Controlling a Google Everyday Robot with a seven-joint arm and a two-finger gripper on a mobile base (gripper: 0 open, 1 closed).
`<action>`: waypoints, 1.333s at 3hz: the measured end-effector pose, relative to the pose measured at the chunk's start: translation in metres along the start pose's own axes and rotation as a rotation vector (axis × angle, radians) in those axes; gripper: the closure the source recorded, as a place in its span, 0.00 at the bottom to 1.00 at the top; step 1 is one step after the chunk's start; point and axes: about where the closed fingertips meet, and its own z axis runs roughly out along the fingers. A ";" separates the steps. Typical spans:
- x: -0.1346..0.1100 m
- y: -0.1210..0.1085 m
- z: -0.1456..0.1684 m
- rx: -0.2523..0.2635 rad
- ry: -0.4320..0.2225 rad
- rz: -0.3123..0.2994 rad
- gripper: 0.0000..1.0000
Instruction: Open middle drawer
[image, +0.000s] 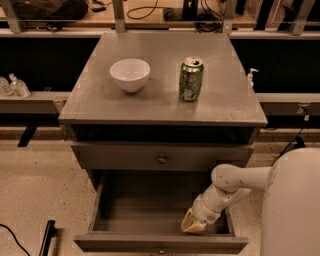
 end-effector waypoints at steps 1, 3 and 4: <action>-0.007 -0.007 0.003 0.080 0.003 -0.001 1.00; -0.011 -0.039 0.023 0.141 -0.008 0.003 1.00; -0.011 -0.046 0.042 0.116 -0.004 0.003 1.00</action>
Offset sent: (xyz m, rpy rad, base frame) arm 0.0403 0.0249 -0.0133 -0.0156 -0.1799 -0.1007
